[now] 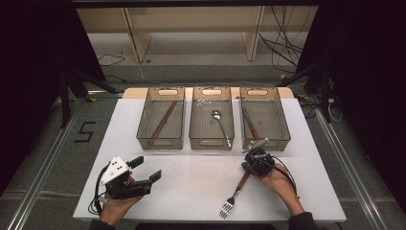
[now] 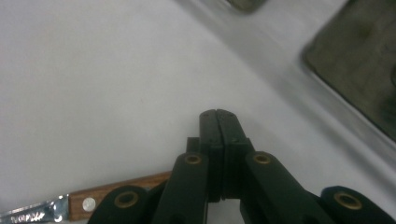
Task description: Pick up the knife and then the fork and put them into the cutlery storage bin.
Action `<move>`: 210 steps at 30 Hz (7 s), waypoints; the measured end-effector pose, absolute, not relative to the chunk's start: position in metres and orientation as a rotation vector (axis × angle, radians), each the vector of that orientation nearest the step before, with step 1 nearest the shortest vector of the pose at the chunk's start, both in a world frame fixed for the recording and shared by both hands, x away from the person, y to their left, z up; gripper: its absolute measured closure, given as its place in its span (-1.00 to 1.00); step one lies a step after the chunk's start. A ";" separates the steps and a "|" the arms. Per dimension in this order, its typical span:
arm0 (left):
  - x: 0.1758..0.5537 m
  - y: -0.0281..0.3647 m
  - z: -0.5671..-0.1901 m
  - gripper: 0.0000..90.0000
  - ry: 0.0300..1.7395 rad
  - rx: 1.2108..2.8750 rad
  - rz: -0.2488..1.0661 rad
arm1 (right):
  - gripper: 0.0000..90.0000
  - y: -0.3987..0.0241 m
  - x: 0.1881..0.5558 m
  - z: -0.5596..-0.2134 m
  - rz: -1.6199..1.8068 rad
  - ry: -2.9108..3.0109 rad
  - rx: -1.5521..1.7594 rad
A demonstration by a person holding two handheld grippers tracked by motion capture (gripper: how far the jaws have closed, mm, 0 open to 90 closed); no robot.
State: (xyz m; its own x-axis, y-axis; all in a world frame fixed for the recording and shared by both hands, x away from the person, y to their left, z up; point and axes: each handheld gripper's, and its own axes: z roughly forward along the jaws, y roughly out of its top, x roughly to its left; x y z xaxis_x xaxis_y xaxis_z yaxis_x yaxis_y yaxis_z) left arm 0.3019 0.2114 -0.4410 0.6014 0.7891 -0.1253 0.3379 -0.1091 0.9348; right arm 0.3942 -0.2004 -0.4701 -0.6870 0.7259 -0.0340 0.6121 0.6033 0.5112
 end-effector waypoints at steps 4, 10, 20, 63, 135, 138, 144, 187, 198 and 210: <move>0.302 0.211 -0.441 -0.63 0.938 1.702 0.499 | 1.00 -0.214 0.387 -0.469 0.677 2.595 1.118; 0.302 0.209 -0.441 -0.63 0.939 1.704 0.498 | 1.00 -0.230 0.377 -0.467 0.658 2.609 1.141; 0.302 0.210 -0.441 -0.63 0.939 1.705 0.498 | 1.00 -0.240 0.365 -0.465 0.614 2.628 1.153; 0.302 0.210 -0.442 -0.63 0.941 1.703 0.499 | -0.27 -0.207 0.351 -0.450 0.285 2.996 0.339; 0.302 0.209 -0.442 -0.63 0.939 1.707 0.500 | 0.70 -0.205 0.359 -0.437 0.463 2.956 0.280; 0.302 0.209 -0.442 -0.63 0.940 1.706 0.500 | 0.70 -0.210 0.364 -0.432 0.567 2.922 0.334; 0.302 0.209 -0.442 -0.63 0.937 1.711 0.500 | 0.70 -0.219 0.373 -0.422 0.713 2.832 0.489; 0.303 0.210 -0.442 -0.63 0.941 1.703 0.495 | 0.71 -0.275 0.486 -0.374 0.968 2.306 1.435; 0.303 0.210 -0.442 -0.63 0.941 1.702 0.496 | 0.70 -0.279 0.500 -0.382 0.918 2.261 1.552; 0.303 0.211 -0.442 -0.63 0.940 1.705 0.498 | 0.70 -0.280 0.512 -0.395 0.812 2.255 1.651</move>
